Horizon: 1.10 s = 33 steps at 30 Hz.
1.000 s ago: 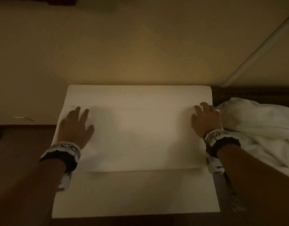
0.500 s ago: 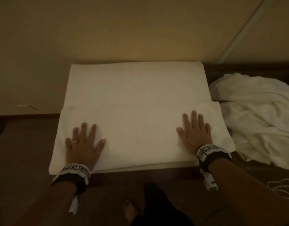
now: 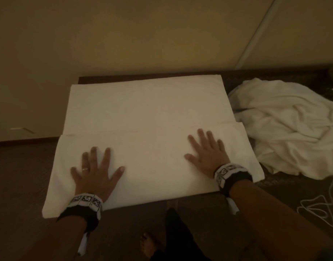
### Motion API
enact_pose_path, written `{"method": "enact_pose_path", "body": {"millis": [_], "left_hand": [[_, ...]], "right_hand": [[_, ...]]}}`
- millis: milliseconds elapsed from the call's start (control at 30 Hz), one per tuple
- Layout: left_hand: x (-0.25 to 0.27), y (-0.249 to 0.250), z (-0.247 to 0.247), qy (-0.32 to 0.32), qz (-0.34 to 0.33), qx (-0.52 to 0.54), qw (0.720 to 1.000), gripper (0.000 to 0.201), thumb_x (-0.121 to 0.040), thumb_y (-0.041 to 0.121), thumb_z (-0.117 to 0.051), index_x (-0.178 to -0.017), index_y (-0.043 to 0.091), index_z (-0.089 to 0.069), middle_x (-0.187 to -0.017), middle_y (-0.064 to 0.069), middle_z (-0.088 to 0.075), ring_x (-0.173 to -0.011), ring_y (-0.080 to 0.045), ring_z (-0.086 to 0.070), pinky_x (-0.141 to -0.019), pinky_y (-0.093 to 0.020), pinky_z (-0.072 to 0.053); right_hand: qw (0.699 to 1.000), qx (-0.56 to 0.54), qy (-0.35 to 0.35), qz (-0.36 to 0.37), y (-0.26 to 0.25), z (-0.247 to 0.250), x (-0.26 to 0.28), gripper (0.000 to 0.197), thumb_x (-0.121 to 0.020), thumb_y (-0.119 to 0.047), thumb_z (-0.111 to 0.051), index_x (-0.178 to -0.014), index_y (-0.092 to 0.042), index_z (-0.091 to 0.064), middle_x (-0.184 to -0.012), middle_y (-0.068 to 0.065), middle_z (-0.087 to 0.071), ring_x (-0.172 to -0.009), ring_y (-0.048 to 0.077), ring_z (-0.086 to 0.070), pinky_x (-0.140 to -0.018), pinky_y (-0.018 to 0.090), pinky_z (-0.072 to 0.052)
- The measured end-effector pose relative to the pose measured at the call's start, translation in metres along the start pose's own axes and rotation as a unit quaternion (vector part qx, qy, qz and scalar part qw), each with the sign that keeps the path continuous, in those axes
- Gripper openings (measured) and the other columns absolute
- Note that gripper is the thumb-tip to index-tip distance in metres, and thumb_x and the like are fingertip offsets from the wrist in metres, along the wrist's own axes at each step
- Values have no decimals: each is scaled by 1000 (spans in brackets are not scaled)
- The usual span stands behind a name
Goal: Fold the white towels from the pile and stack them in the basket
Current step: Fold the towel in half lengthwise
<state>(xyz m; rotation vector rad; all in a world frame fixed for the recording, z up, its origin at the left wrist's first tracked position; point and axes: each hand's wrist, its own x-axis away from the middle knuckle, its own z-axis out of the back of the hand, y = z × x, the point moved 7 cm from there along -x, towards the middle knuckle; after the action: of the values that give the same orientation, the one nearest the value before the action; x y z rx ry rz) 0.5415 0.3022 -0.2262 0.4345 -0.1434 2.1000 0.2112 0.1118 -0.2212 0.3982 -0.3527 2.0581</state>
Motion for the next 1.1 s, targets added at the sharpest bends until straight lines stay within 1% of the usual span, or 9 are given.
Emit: {"method": "enact_pose_path", "body": {"millis": [133, 233, 333, 433, 533, 600, 733, 933, 1100], "left_hand": [[-2, -1, 1, -5, 3, -3, 1000, 85, -80, 85, -12, -146, 46, 26, -162, 0, 20, -150, -32, 7, -114, -65, -6], [-3, 4, 8, -4, 6, -9, 1000, 88, -81, 84, -20, -151, 42, 13, -163, -3, 11, -149, -34, 1, -114, -64, -11], [-7, 7, 21, 14, -7, -15, 1000, 88, -80, 79, -36, -151, 31, -16, -161, -7, -7, -147, -35, -10, -115, -60, -15], [-7, 6, 29, 7, -24, -9, 1000, 81, -81, 70, -48, -145, 25, -30, -160, -8, -14, -145, -33, -17, -114, -56, -23], [3, 3, 35, -4, -14, 1, 1000, 75, -85, 68, -46, -145, 25, -32, -156, -6, -24, -141, -30, -26, -110, -51, -31], [10, 4, 38, -7, -9, -18, 1000, 72, -85, 68, -42, -143, 26, -35, -147, -5, -34, -133, -30, -36, -106, -49, -36], [11, 9, 52, 0, -27, -72, 997, 61, -88, 67, -36, -131, 25, -46, -126, -4, -46, -116, -27, -49, -95, -45, -41], [-44, 15, 74, -48, -61, -82, 994, 52, -95, 56, -40, -135, 23, -40, -129, -3, -46, -119, -24, -50, -95, -39, -46], [-106, 24, 92, -70, -84, -85, 990, 47, -95, 50, -46, -135, 24, -42, -128, -2, -44, -117, -23, -51, -96, -39, -46]], "right_hand": [[990, -23, -23, -136, 78, 17, -11, 77, -87, -77, -8, -150, -40, 17, -159, -5, 26, -149, 24, 16, -119, 55, -1], [985, -27, -31, -168, 88, 26, -11, 79, -90, -73, -13, -153, -33, 12, -160, -3, 24, -149, 24, 16, -119, 55, 0], [994, 3, -8, -110, 50, 23, 2, 76, -93, -67, -16, -154, -27, 8, -161, 4, 21, -149, 30, 13, -119, 56, -6], [997, -15, -32, -74, 22, 4, 28, 75, -93, -68, -18, -153, -33, 10, -161, 3, 20, -149, 33, 11, -118, 56, -10], [995, -18, -43, -91, 18, 2, 48, 77, -91, -69, -24, -153, -32, 2, -163, 3, 10, -149, 35, 0, -115, 56, -21], [995, -2, -31, -90, 17, 9, 53, 71, -91, -66, -30, -151, -32, -13, -161, 4, -6, -144, 35, -19, -109, 52, -33], [996, 48, 5, -78, 13, 34, 47, 47, -94, -49, -38, -132, -23, -41, -135, 5, -45, -115, 28, -50, -93, 42, -46], [996, 67, -19, -59, 17, 65, -15, 37, -97, -32, -39, -132, -20, -44, -131, 4, -47, -120, 25, -50, -98, 40, -43], [995, 93, -23, -20, 16, 86, -84, 40, -98, -31, -43, -137, -22, -40, -135, 3, -44, -120, 23, -49, -99, 39, -45]]}}
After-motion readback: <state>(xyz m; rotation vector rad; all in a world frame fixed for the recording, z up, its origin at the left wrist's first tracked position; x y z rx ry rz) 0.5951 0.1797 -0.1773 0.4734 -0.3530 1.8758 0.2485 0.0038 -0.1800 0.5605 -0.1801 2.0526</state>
